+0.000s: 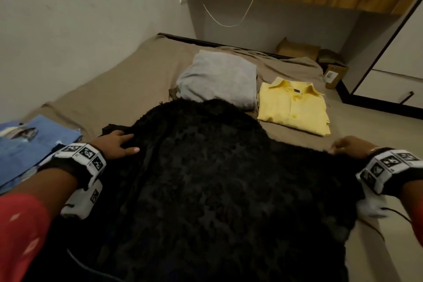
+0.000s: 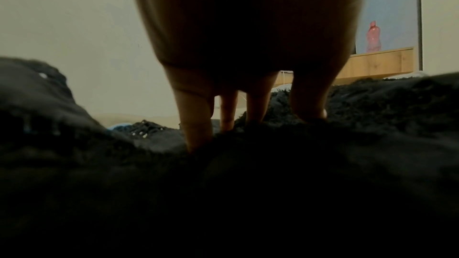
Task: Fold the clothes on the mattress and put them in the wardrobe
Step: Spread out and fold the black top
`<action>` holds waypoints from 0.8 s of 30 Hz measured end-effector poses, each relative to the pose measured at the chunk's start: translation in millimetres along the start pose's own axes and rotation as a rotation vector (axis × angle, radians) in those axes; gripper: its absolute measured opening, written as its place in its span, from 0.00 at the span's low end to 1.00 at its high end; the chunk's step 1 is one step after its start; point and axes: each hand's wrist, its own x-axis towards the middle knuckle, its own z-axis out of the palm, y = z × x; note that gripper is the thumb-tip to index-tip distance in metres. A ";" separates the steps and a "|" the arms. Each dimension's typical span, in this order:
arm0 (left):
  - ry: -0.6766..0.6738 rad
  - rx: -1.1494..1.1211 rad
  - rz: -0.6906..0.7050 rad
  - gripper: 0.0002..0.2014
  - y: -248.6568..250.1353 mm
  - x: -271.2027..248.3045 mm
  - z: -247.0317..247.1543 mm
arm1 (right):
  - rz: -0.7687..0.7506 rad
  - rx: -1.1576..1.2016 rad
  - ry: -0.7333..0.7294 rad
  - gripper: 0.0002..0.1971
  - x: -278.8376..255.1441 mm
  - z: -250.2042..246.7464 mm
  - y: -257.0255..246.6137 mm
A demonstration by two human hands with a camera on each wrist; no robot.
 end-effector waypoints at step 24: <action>-0.056 -0.044 0.008 0.43 -9.3 8.8 6.9 | -0.110 -0.005 0.372 0.19 45.5 -18.2 -144.1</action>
